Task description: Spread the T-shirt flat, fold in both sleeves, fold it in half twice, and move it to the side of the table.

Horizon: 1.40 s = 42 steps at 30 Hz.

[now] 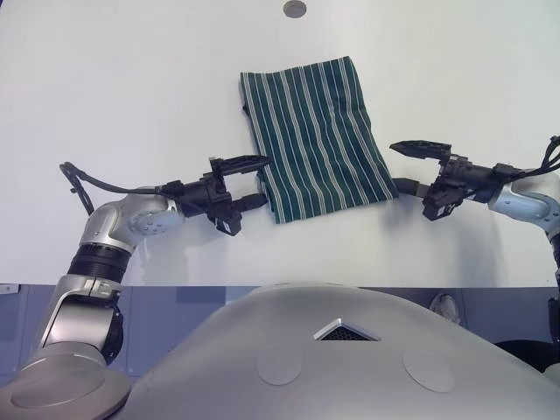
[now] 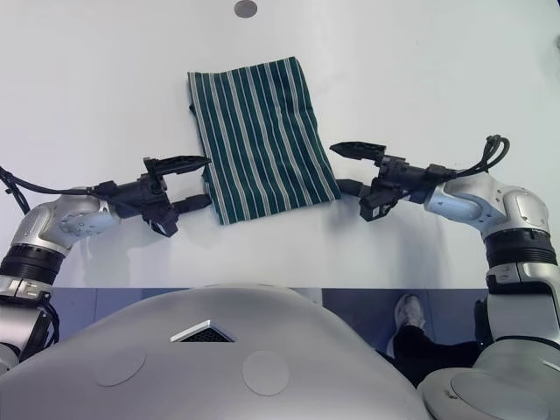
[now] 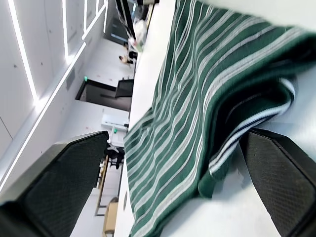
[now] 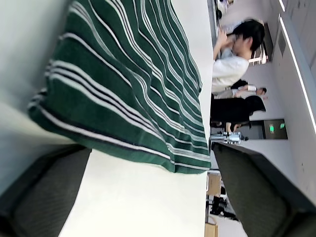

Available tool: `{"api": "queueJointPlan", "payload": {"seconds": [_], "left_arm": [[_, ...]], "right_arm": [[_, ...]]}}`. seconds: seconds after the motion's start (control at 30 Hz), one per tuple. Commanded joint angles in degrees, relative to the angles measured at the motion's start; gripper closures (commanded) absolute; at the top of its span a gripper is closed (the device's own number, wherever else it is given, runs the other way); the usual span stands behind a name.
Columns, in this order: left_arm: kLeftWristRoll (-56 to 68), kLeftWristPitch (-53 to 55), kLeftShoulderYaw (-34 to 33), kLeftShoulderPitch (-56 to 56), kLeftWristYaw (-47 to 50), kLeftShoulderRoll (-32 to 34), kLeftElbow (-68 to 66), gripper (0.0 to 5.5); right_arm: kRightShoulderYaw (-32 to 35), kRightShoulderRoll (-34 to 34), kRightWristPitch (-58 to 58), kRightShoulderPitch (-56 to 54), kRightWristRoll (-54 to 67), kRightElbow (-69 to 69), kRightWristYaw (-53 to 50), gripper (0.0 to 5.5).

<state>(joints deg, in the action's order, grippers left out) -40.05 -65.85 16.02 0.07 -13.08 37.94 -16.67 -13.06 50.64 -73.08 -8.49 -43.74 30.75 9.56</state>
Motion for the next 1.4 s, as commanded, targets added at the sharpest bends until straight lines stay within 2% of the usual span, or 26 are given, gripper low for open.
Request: {"api": "queueJointPlan", "payload": {"seconds": [0.03, 0.13, 0.17, 0.33, 0.5, 0.77, 0.87, 0.97, 1.13, 1.27, 1.4], "left_arm": [[-10.2, 1.0, 7.0, 1.9, -2.4, 2.6, -3.3, 0.76], [-10.6, 2.4, 8.9, 0.4, -1.8, 2.7, -3.8, 0.76], [-10.8, 2.9, 9.4, -0.1, -1.7, 2.8, -4.2, 0.72], [-13.0, 6.0, 13.1, -2.3, -0.5, 2.6, -8.4, 1.73], [-18.8, 11.8, 20.9, -5.4, 4.9, 0.2, -19.1, 2.97], [-19.6, 10.7, 27.6, -6.5, 7.5, 2.3, -23.1, 3.84], [-20.3, 11.4, 29.9, -6.5, 7.5, 3.5, -25.0, 4.13], [-20.1, 11.2, 31.3, -6.8, 7.5, 4.7, -25.4, 4.39], [-14.1, 8.9, 30.4, -6.4, 0.7, 8.0, -19.9, 4.73], [-7.1, 1.8, 36.2, -9.7, -8.8, 4.4, -22.8, 5.15], [7.6, 1.7, 39.9, -7.5, -20.9, 10.9, -13.8, 5.45]], "right_arm": [[-5.9, -0.7, 0.8, -2.0, -8.3, 3.3, -0.5, 0.94], [-8.6, -0.5, -0.2, -3.0, -9.6, 3.0, -2.4, 0.94], [-9.3, -0.3, -0.5, -3.1, -10.0, 2.9, -3.0, 1.18], [-11.6, 0.3, -0.4, -2.5, -9.5, 2.9, -4.7, 2.20], [-12.7, 0.5, 0.4, -2.1, -8.1, 2.5, -5.2, 3.40], [-13.4, 0.0, 1.2, -1.9, -4.6, 2.6, -4.8, 5.02], [-13.6, 0.0, 1.5, -1.8, -3.6, 2.4, -4.5, 5.48], [-13.7, 0.0, 1.8, -1.6, -2.5, 2.4, -4.2, 5.49], [-14.3, -0.1, 2.1, -1.4, 2.1, 2.4, -1.6, 5.49], [-20.1, 5.4, 6.2, 0.6, 17.1, -7.6, 12.4, 5.50], [-23.9, 14.8, 18.1, 6.5, 34.8, -21.7, 27.2, 5.50]]}}
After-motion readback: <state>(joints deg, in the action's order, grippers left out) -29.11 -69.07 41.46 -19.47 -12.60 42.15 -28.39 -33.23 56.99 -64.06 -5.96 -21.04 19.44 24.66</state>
